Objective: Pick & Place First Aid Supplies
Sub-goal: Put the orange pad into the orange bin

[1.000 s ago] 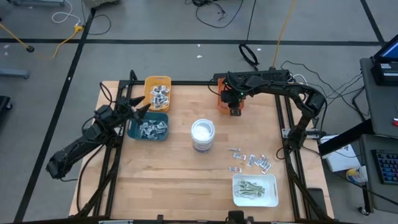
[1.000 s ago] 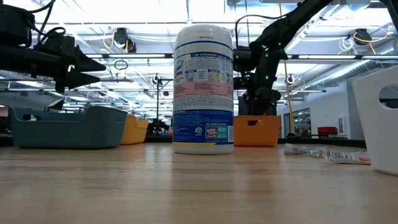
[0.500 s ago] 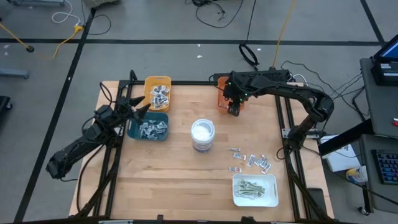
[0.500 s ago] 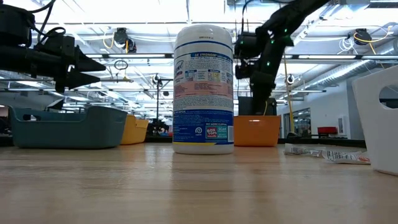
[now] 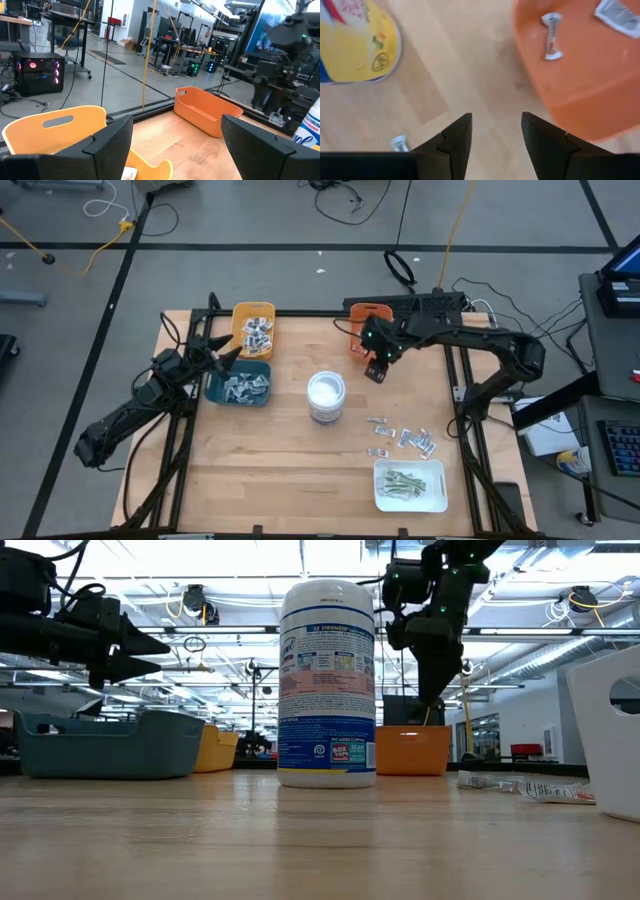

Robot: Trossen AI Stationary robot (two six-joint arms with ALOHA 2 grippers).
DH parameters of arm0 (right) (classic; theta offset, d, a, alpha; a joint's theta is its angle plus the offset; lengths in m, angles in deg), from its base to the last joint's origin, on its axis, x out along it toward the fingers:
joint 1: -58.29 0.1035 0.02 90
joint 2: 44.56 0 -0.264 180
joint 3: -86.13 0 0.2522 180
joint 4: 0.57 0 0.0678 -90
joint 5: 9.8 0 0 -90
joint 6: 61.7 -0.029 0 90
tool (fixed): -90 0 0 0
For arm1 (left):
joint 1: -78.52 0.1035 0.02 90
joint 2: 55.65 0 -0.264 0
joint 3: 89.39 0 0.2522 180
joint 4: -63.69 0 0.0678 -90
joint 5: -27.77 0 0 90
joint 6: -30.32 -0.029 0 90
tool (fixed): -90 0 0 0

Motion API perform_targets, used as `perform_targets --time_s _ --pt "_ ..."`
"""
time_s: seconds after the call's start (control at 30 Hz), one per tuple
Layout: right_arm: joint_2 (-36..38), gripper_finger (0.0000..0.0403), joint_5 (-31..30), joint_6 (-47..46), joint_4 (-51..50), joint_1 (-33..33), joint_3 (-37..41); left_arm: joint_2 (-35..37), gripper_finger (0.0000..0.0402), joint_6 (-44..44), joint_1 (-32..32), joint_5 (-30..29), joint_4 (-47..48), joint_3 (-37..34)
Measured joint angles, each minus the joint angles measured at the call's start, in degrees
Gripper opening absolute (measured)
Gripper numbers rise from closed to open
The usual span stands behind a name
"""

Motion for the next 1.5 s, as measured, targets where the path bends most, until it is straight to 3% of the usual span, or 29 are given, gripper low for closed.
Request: perform_targets --time_s 0.43,0.63,0.77,1.1,1.3,1.5 --pt "0.0 0.0164 0.0 -1.8 -0.7 18.2 0.0 0.0 0.0306 0.0 0.0 0.0 0.0 0.0" --pt "0.0 0.0164 -3.3 -8.6 -0.6 23.8 0.5 0.0 0.0306 0.0 0.0 0.0 0.0 0.0" --pt "0.1 0.0164 -7.4 -8.7 2.3 25.6 3.5 0.0 0.0306 0.0 0.0 0.0 0.0 0.0" --pt "0.8 0.0164 -7.4 -8.8 18.4 26.5 17.0 0.0 0.0306 0.0 0.0 0.0 0.0 0.0" --pt "0.8 0.0164 -1.9 -8.0 25.1 26.8 21.6 0.0 0.0306 0.0 0.0 0.0 0.0 0.0" --pt "0.7 0.0164 -2.8 -7.9 25.0 27.6 24.9 0.0 0.0306 0.0 0.0 0.0 0.0 0.0"
